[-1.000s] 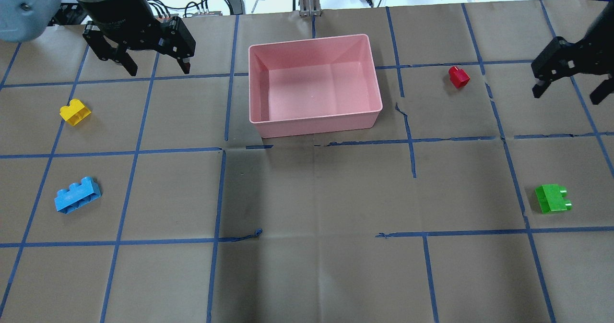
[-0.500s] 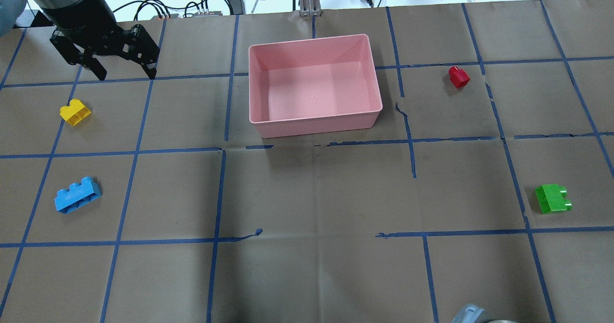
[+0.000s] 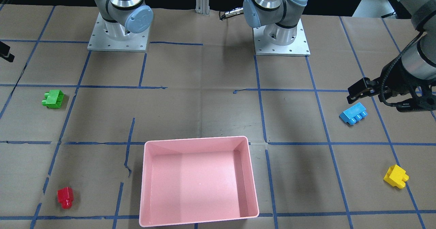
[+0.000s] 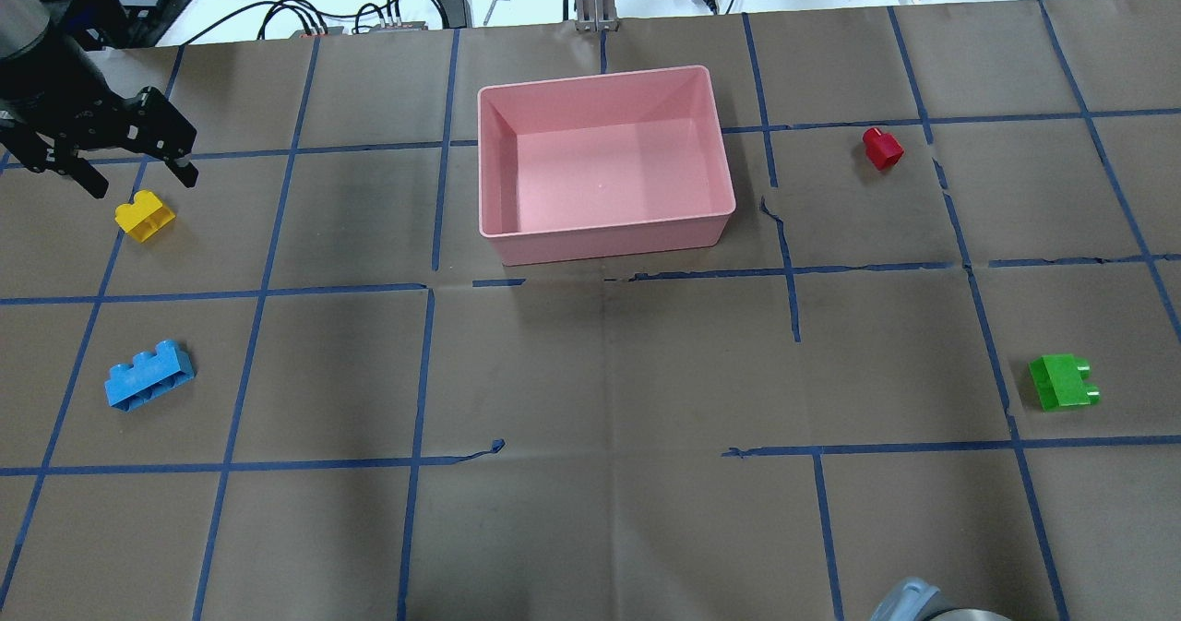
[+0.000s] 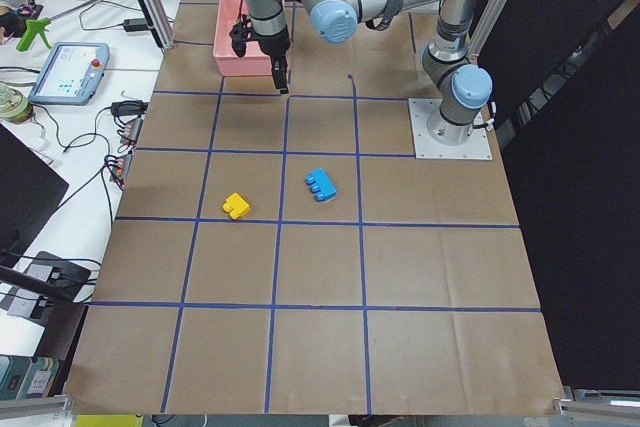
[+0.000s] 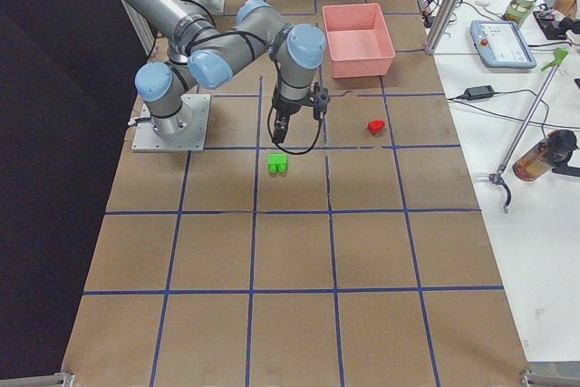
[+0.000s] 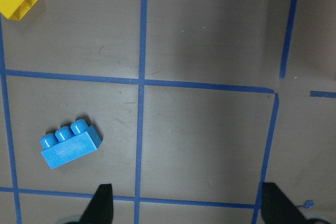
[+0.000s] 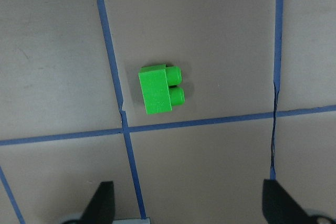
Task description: Put all blocks into box
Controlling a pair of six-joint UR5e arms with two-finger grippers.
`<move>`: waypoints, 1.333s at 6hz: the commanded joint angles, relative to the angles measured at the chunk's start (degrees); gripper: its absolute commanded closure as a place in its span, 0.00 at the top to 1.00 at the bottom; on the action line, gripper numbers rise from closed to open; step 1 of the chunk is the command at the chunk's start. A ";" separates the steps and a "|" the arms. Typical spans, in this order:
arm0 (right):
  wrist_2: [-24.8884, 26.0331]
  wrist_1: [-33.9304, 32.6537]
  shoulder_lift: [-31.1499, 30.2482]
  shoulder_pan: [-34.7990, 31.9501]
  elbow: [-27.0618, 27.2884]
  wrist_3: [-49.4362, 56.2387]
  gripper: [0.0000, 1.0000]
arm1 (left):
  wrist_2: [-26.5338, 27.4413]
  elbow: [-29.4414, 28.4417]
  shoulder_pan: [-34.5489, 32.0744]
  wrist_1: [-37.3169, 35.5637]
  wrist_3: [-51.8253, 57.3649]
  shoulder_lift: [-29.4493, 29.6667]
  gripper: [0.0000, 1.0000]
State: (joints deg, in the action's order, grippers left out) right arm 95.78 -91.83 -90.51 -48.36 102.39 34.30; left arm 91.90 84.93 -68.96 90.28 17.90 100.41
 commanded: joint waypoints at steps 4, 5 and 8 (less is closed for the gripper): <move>-0.68 -26.59 5.05 -5.78 16.86 -0.28 1.00 | -0.06 1.82 7.94 -5.47 17.38 4.97 0.99; -0.68 -31.95 8.03 -5.70 18.10 2.85 0.99 | -0.49 4.35 10.05 -6.51 19.70 6.19 0.99; -2.69 -39.20 9.73 -4.82 23.28 8.68 0.99 | 1.42 18.02 13.05 -13.99 39.37 5.25 0.99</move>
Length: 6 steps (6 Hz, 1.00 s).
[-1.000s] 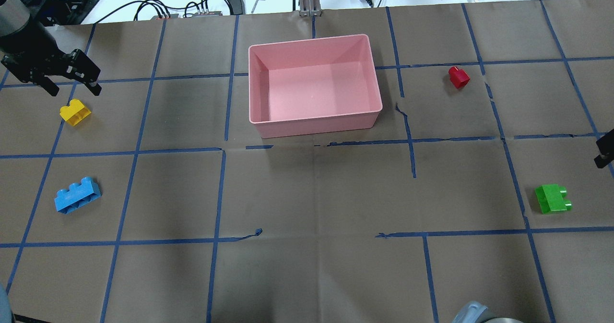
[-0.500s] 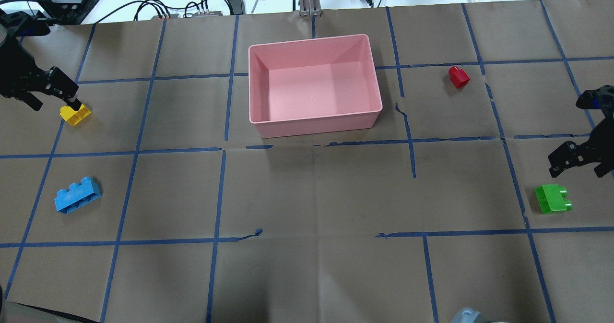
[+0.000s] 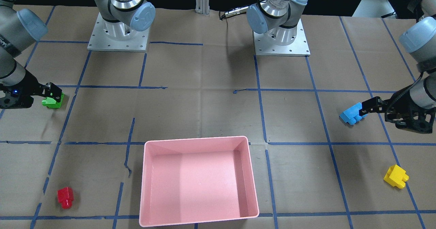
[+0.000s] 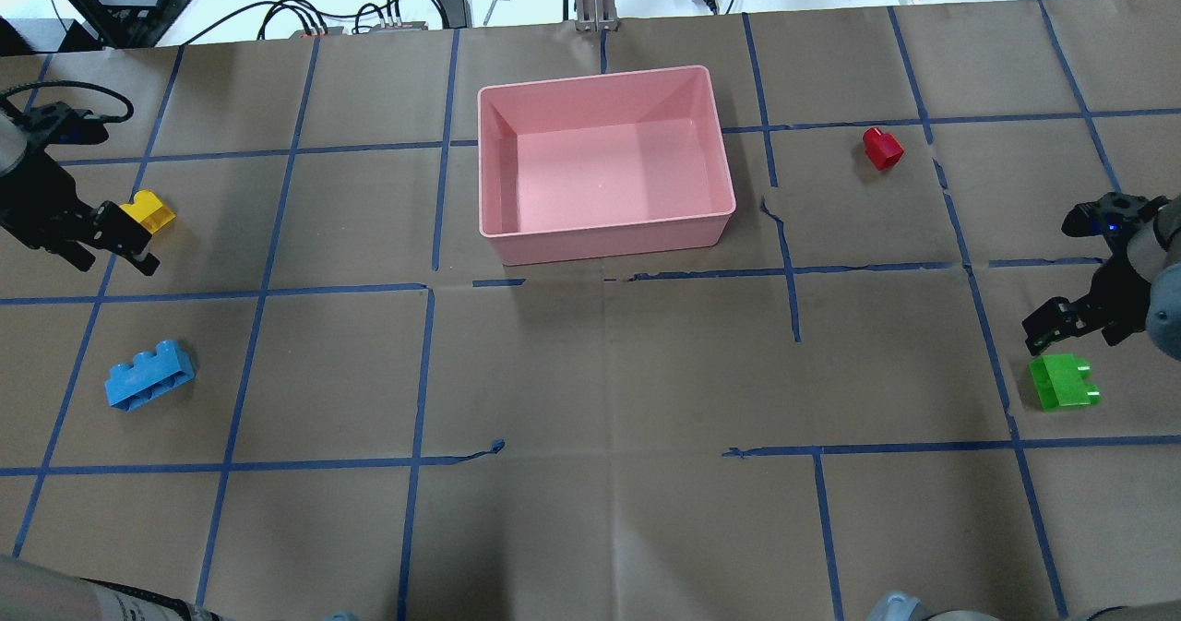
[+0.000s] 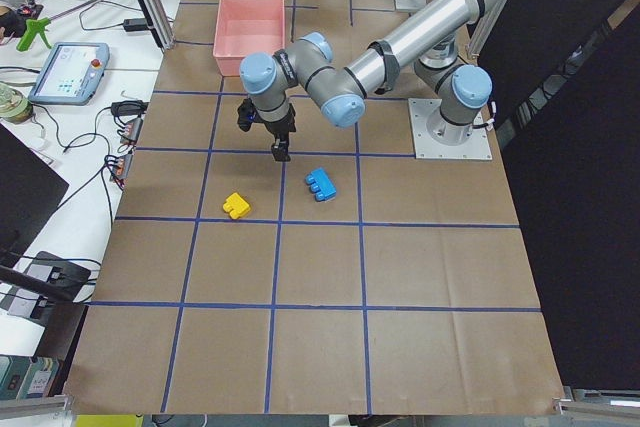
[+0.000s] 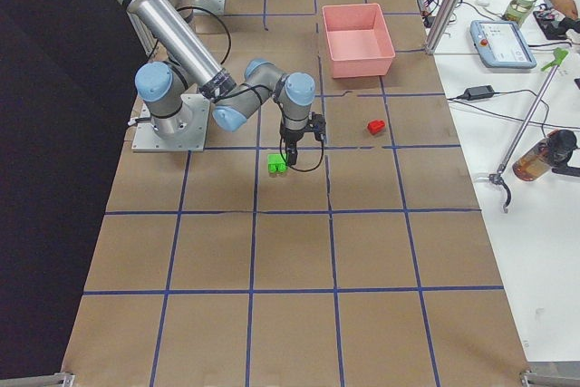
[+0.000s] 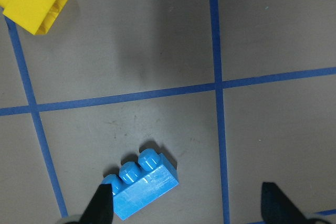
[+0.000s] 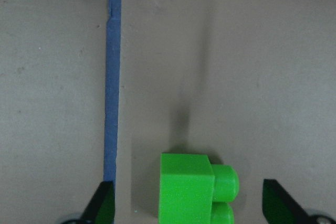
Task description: Put all blocks into box
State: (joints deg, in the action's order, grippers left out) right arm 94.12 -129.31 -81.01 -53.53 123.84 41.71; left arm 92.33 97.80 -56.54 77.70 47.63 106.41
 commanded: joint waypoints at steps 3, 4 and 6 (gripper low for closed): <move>-0.96 -2.43 0.15 4.47 2.37 3.99 0.99 | 1.53 11.68 7.22 -7.18 39.94 -1.03 0.99; -0.78 -2.35 0.15 5.10 2.72 5.30 0.99 | 3.54 17.19 7.06 -20.44 44.52 -0.94 0.99; -1.13 -2.53 0.15 5.10 4.56 4.88 0.99 | 3.21 20.15 7.06 -25.40 50.41 -0.76 0.99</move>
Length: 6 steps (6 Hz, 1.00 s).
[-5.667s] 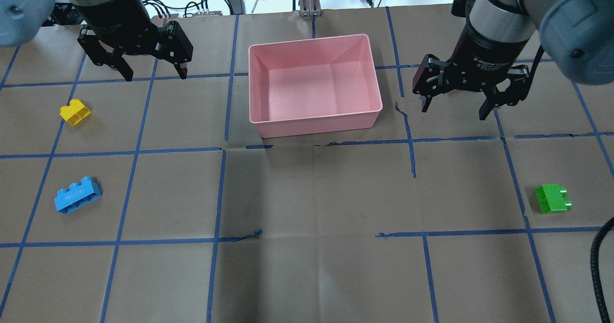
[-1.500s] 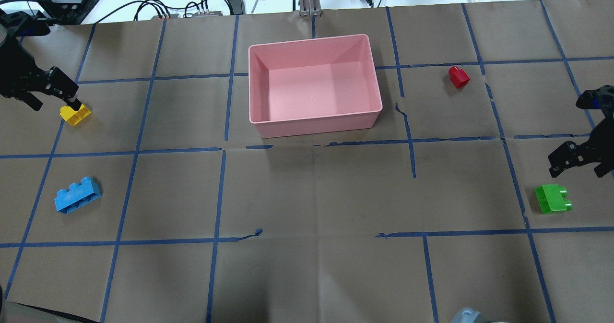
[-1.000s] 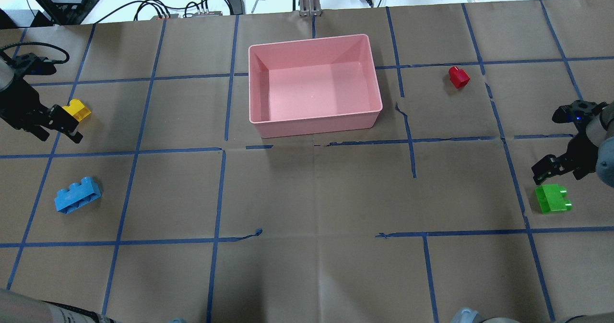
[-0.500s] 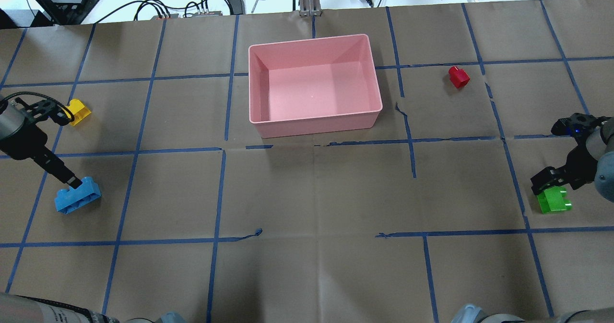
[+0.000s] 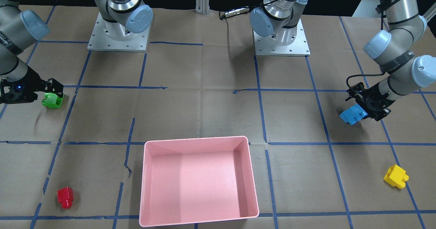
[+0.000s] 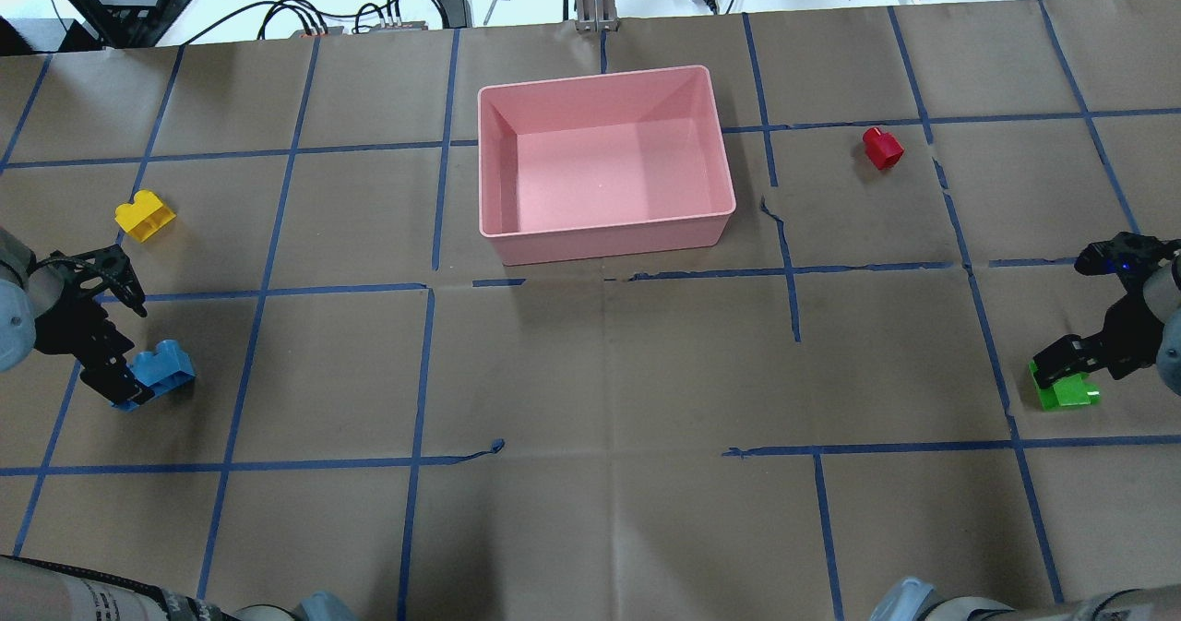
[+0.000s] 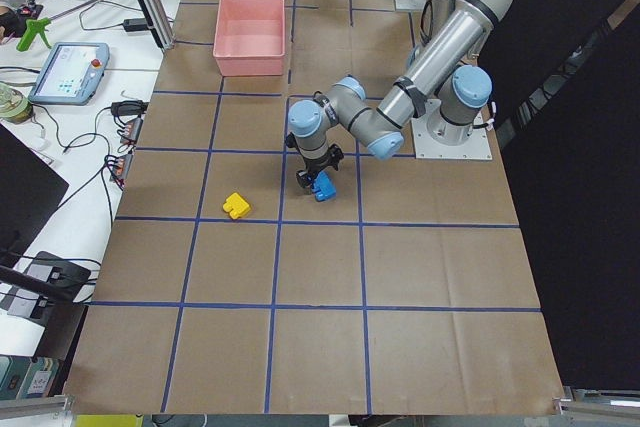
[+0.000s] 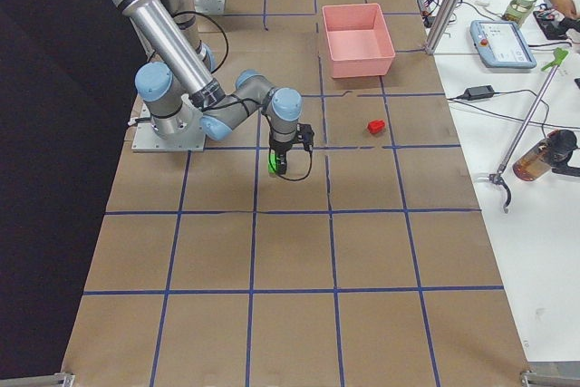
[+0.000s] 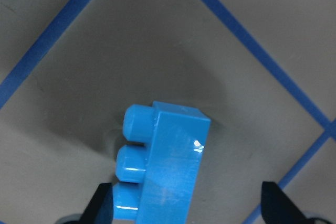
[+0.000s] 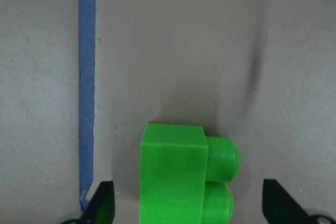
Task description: Put all blocks into box
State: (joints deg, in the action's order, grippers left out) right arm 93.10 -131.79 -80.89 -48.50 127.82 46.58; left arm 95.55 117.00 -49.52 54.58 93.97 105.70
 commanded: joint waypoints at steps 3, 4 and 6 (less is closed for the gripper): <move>0.24 -4.14 2.75 0.07 0.85 -0.09 0.99 | -0.28 2.97 0.21 -8.34 6.40 1.69 0.98; 0.15 -5.48 2.76 0.16 0.85 -1.66 0.94 | -0.28 3.05 0.21 -8.44 6.40 1.87 0.96; 0.15 -5.15 2.76 0.16 0.85 -2.73 0.93 | -0.11 2.71 0.21 -8.44 6.40 1.79 0.13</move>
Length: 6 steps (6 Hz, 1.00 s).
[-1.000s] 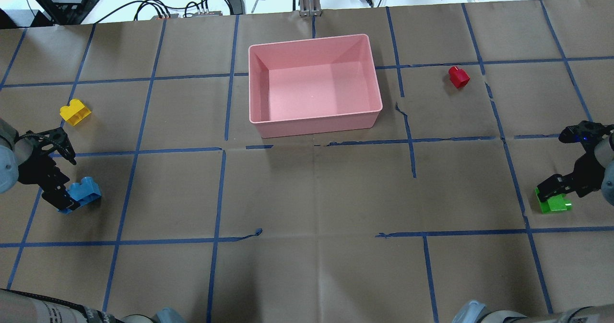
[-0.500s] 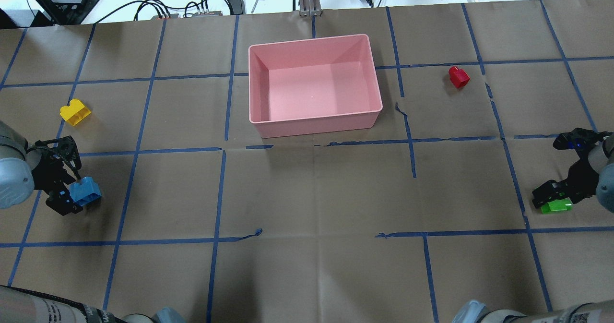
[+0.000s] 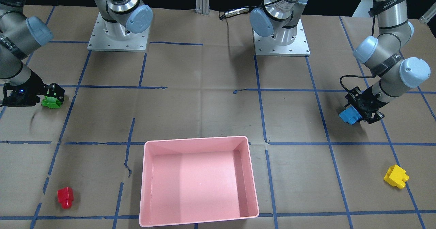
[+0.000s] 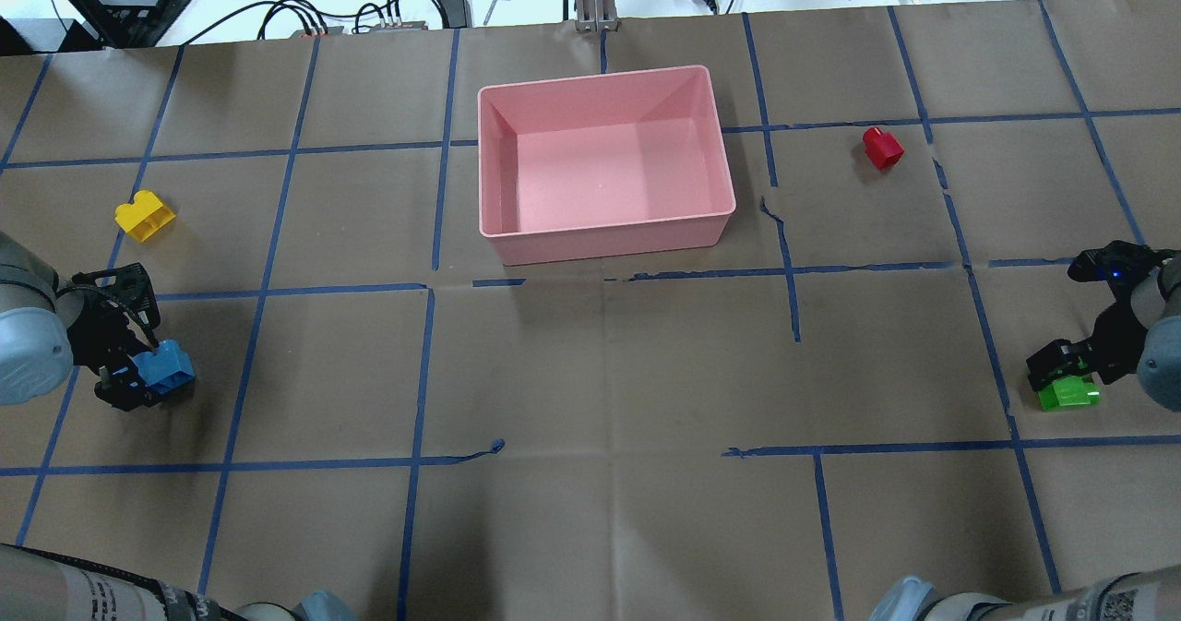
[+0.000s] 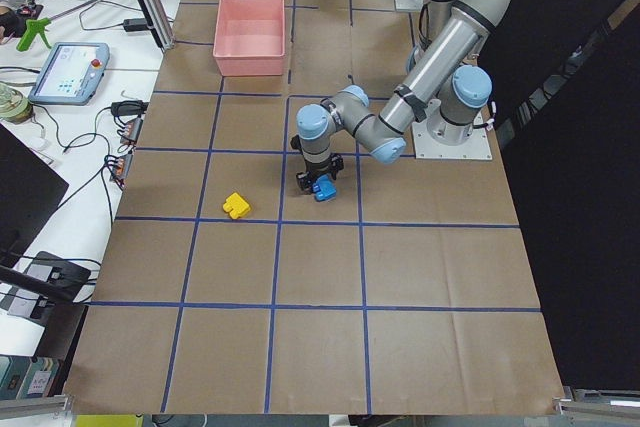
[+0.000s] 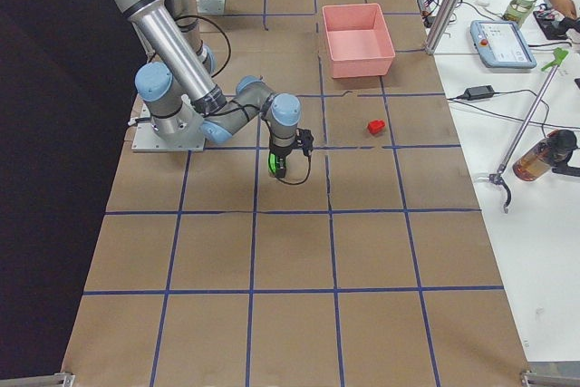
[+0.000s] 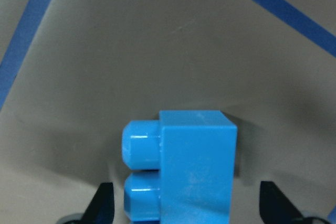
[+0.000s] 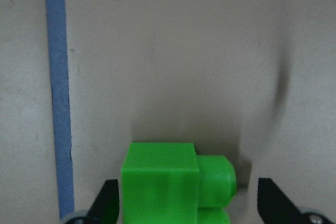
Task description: Put all blocks into box
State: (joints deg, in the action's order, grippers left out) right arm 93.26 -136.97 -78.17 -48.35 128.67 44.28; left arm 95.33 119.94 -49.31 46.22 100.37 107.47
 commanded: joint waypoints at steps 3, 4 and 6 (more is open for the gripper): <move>-0.01 0.13 -0.75 0.01 1.59 -3.22 0.92 | -1.53 -5.29 -2.27 4.46 -4.18 -2.17 0.00; 0.08 -0.13 -0.76 0.01 1.33 -3.32 0.85 | -1.72 -13.33 -7.68 13.28 -8.04 -3.05 0.00; 0.60 -0.05 -0.84 -0.08 0.97 -3.32 0.60 | -6.26 -29.61 -18.06 30.18 -21.69 -1.41 0.00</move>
State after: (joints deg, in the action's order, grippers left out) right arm 93.58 -137.06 -78.95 -48.40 129.77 40.99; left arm 91.48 97.65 -62.85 68.97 86.46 105.13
